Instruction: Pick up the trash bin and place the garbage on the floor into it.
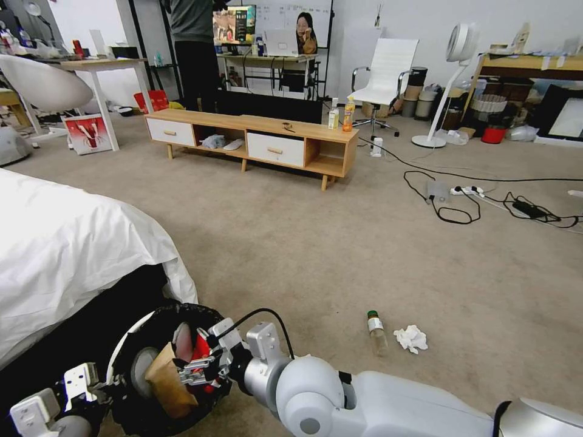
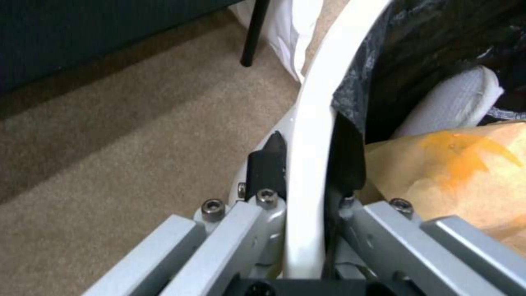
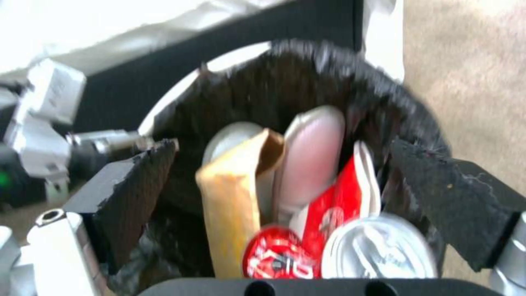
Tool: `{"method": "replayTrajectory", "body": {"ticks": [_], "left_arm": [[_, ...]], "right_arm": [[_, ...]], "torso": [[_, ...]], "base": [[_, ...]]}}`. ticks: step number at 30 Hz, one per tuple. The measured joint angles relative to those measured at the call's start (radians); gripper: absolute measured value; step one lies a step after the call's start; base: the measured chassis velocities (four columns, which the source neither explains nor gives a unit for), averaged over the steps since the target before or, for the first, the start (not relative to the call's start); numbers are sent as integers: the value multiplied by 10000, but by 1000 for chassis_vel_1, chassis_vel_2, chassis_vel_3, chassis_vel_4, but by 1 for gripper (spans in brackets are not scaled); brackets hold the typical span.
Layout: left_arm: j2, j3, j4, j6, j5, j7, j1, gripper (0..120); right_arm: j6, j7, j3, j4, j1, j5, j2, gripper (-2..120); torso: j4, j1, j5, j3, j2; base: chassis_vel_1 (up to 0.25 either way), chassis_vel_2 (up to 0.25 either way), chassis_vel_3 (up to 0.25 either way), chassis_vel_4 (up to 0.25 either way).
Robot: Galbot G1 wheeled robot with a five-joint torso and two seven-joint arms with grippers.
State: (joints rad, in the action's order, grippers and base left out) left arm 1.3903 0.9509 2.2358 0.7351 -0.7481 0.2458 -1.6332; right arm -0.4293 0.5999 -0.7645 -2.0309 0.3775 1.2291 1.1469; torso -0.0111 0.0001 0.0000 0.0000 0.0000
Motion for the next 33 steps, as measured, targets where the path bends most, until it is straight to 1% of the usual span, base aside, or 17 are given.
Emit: {"method": "replayTrajectory", "body": {"ticks": [4, 11, 22, 29, 31, 32, 33], "left_arm": [[36, -51, -61, 0, 33, -8, 34, 1], [61, -65, -73, 0, 70, -19, 35, 1], [119, -54, -167, 1, 178, -100, 13, 1], [129, -4, -214, 3, 278, -142, -1, 1], [102, 75, -227, 3, 293, -141, -34, 1], [102, 75, -227, 3, 293, -141, -34, 1], [78, 156, -256, 3, 305, -141, -63, 1]], "right_arm": [[0, 0, 285, -176, -177, -4, 139, 100], [0, 6, 364, -202, -398, -4, 298, 100], [71, -46, 1030, -536, -610, -84, 289, 100], [172, -296, 1850, -847, -808, -109, -27, 100], [202, -419, 2235, -949, -829, -160, -317, 100], [202, -419, 2235, -949, -829, -160, -317, 100], [233, -528, 2584, -1008, -795, -248, -615, 100]], "torso": [[-1, 0, 0, 0, 0], [0, 0, -1, 0, 0], [0, 0, -1, 0, 0], [1, 0, 0, 0, 0], [1, 0, 0, 0, 1], [1, 0, 0, 0, 1], [0, 0, 0, 0, 0]], "base": [[0, 0, 0, 0], [0, 0, 0, 0], [0, 0, 0, 0], [0, 0, 0, 0], [0, 0, 0, 0], [0, 0, 0, 0], [0, 0, 0, 0]]}}
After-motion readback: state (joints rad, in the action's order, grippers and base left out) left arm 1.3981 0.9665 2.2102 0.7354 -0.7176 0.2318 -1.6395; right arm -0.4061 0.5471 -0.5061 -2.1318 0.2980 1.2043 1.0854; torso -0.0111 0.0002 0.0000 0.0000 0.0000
